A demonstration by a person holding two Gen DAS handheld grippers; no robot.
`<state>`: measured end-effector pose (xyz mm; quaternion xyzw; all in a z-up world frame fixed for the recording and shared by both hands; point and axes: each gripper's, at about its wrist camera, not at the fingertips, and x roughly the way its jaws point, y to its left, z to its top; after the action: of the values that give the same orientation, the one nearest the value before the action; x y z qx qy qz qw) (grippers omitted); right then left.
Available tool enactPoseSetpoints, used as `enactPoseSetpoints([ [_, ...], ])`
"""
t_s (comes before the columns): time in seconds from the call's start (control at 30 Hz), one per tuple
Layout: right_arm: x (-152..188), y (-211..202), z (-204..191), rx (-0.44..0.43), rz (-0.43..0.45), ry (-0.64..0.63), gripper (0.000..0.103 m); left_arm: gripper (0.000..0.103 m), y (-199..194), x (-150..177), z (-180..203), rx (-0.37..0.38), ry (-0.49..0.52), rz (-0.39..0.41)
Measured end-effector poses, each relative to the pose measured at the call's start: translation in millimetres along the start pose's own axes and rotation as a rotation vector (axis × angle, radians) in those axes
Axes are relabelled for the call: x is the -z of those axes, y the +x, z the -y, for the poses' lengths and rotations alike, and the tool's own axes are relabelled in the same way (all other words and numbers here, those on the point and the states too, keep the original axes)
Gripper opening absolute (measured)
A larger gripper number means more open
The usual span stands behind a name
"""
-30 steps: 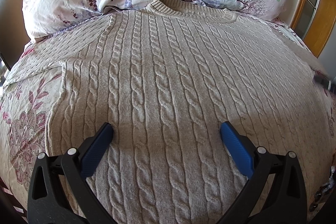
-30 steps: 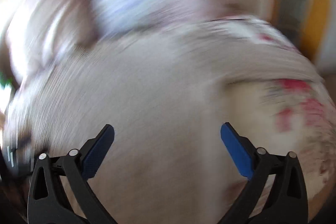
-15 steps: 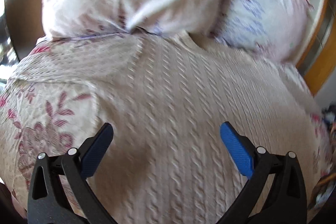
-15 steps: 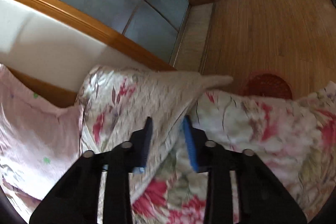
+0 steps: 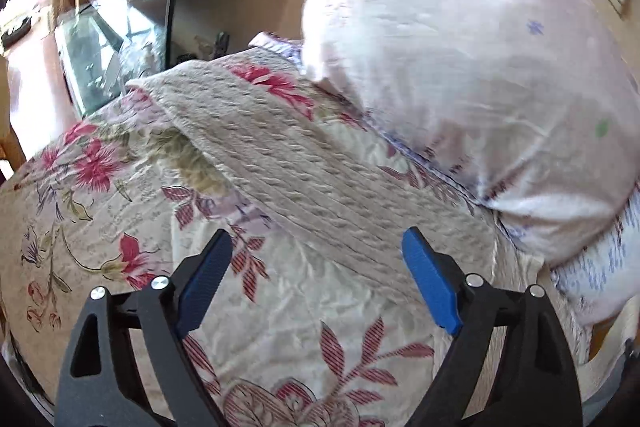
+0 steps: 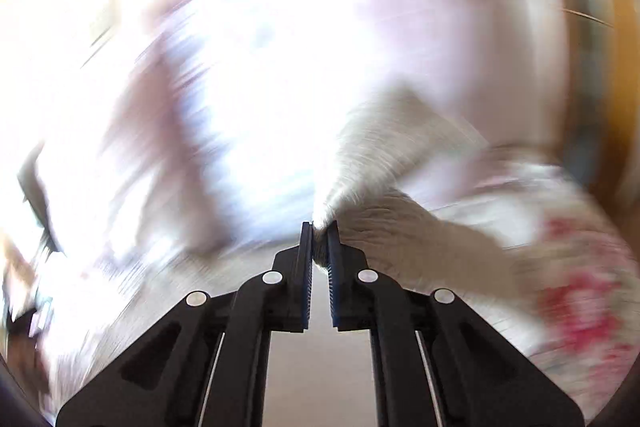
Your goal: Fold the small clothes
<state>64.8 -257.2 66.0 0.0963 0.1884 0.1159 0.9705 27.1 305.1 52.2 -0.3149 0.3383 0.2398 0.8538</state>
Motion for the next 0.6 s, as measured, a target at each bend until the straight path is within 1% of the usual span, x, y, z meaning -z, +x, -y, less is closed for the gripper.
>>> enactPoseSetpoints([
  [0.03,17,12,-32,-0.06,-0.067,-0.052,0.01,0.083,7,-8,-14,0.005,-0.061,-0.008],
  [0.1,59,30,-94,-0.16,-0.239,-0.168,0.02,0.08,16,-15,-31,0.001,-0.144,-0.018],
  [0.13,75,29,-113,-0.195,-0.287,-0.194,0.023,0.08,21,-20,-42,0.002,-0.198,-0.025],
  [0.17,86,27,-124,-0.229,-0.31,-0.208,0.03,0.079,25,-23,-52,0.004,-0.242,-0.03],
  [0.2,97,17,-132,-0.253,-0.32,-0.225,0.042,0.077,29,-27,-60,0.008,-0.286,-0.033],
  [0.23,102,12,-133,-0.252,-0.321,-0.244,0.049,0.077,33,-31,-69,0.018,-0.332,-0.032],
  [0.27,103,11,-130,-0.23,-0.32,-0.263,0.059,0.075,36,-35,-75,0.029,-0.365,-0.027],
  [0.33,101,11,-112,-0.179,-0.332,-0.251,0.06,0.072,38,-43,-88,0.043,-0.415,-0.006],
  [0.37,97,14,-103,-0.161,-0.339,-0.234,0.06,0.069,41,-49,-92,0.045,-0.435,-0.003],
  [0.43,95,15,-74,-0.101,-0.364,-0.158,0.061,0.064,45,-56,-101,0.062,-0.484,0.002],
  [0.5,96,18,-57,-0.055,-0.386,-0.098,0.062,0.046,51,-60,-108,0.087,-0.545,-0.008],
  [0.53,98,16,-49,-0.035,-0.397,-0.073,0.063,0.041,56,-62,-112,0.099,-0.584,-0.012],
  [0.57,97,18,-47,-0.026,-0.4,-0.064,0.063,0.033,58,-64,-115,0.108,-0.611,-0.014],
  [0.6,99,15,-42,-0.013,-0.403,-0.052,0.063,0.024,60,-66,-116,0.101,-0.624,-0.017],
])
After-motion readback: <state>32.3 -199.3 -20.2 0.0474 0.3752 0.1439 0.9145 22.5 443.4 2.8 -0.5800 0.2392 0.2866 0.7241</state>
